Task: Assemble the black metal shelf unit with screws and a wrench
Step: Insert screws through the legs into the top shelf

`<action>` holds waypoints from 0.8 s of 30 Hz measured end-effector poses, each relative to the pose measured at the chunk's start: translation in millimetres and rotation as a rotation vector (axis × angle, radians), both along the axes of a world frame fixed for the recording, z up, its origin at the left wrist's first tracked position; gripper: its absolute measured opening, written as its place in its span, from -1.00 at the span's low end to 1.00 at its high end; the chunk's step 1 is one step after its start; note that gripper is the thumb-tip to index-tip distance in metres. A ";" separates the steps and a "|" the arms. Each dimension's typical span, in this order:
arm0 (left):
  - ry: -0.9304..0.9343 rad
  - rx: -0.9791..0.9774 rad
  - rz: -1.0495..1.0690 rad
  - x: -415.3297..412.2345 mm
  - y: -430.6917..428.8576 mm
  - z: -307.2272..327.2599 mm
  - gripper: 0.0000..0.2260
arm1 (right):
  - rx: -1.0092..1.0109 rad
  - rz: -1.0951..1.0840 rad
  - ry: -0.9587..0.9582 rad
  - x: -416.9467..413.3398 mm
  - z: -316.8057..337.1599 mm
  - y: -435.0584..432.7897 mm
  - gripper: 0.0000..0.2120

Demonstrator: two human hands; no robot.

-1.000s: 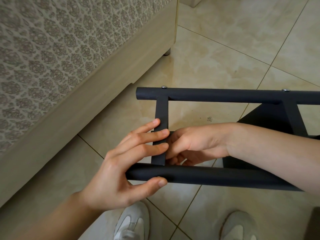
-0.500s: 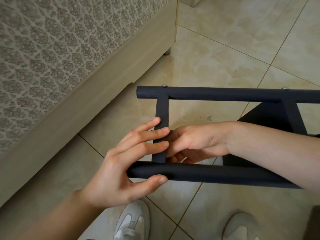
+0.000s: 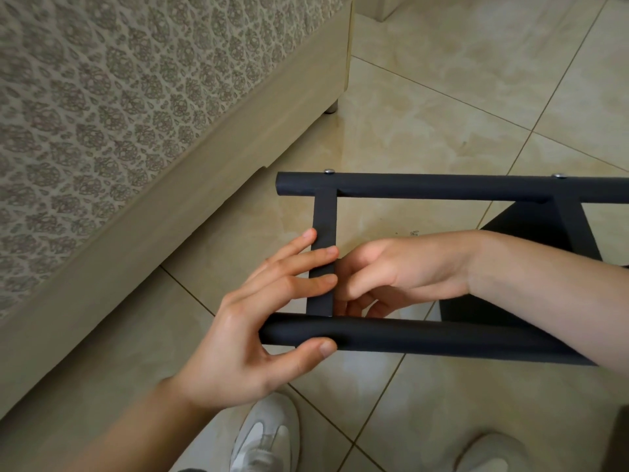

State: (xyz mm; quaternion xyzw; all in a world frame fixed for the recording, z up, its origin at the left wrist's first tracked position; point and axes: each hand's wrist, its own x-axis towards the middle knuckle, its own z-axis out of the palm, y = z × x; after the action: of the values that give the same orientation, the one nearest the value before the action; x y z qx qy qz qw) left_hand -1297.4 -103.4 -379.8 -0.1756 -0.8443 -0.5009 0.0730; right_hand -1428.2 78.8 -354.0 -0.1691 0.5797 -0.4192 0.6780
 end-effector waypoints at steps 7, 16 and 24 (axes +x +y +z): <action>-0.093 0.029 0.030 4.2 1.5 6.6 -0.63 | -0.031 0.074 0.051 -2.6 19.2 11.4 -0.80; -0.270 0.150 0.178 23.6 9.5 9.4 -0.53 | 0.155 0.066 0.648 31.6 52.8 34.0 -0.80; -0.776 0.507 0.335 39.7 27.4 4.6 -0.13 | 0.252 0.048 1.032 60.6 62.7 67.0 -0.75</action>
State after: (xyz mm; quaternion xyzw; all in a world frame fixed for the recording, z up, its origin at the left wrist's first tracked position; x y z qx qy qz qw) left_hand -1257.7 -76.0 -375.1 0.1855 -0.6773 -0.7005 -0.1270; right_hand -1367.6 145.8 -291.4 -0.2837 0.8797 -0.1928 0.3292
